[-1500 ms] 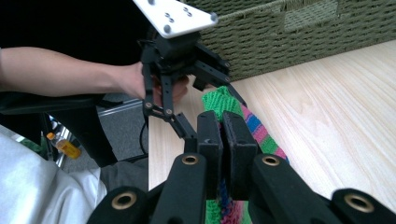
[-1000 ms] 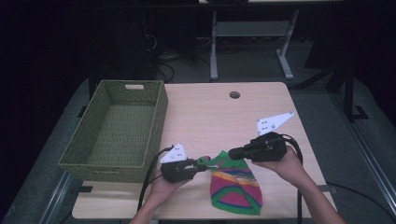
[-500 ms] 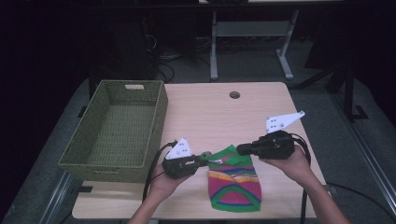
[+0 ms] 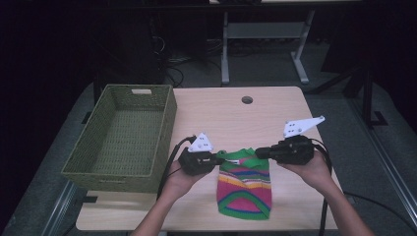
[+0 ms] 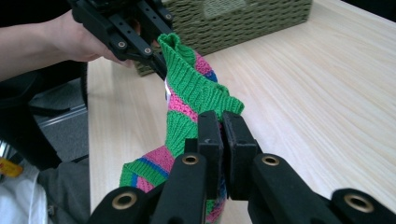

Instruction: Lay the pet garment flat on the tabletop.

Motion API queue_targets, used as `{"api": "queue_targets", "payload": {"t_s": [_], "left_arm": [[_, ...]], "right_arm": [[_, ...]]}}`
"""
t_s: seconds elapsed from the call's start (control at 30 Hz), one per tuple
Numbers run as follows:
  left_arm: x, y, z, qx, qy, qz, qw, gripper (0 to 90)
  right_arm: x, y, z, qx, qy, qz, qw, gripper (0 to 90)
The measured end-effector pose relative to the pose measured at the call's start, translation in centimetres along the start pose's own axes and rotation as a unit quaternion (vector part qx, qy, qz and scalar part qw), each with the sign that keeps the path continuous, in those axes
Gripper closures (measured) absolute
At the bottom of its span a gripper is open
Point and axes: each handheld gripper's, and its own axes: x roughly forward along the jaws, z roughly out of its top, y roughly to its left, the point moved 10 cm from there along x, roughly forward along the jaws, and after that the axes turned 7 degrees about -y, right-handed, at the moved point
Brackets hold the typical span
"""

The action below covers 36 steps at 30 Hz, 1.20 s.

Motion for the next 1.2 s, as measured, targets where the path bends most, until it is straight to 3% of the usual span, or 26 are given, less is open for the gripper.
{"api": "queue_targets", "payload": {"t_s": [0.4, 0.53, 0.7, 1.17, 1.2], "left_arm": [[1.2, 1.4, -0.7, -0.030, 0.026, 0.017, 0.9991, 80.0], [1.2, 1.9, -0.8, -0.044, 0.025, 0.020, 0.9985, 80.1], [1.4, 2.3, -0.9, -0.048, 0.035, 0.027, 0.9979, 80.2], [3.1, 4.0, -0.4, -0.064, 0.046, 0.047, 0.9958, 79.3], [3.4, 4.5, -0.4, -0.067, 0.047, 0.056, 0.9951, 75.0]], "right_arm": [[1.2, -3.5, -0.2, 0.006, 0.021, -0.033, 0.9992, 86.2], [1.7, -4.3, -0.1, 0.010, 0.022, -0.040, 0.9989, 86.2], [2.2, -4.8, -0.2, 0.008, 0.034, -0.048, 0.9982, 86.2], [2.5, -6.7, -0.2, 0.017, 0.033, -0.067, 0.9970, 86.0], [2.6, -7.2, -0.3, 0.018, 0.032, -0.075, 0.9965, 85.8]]}}
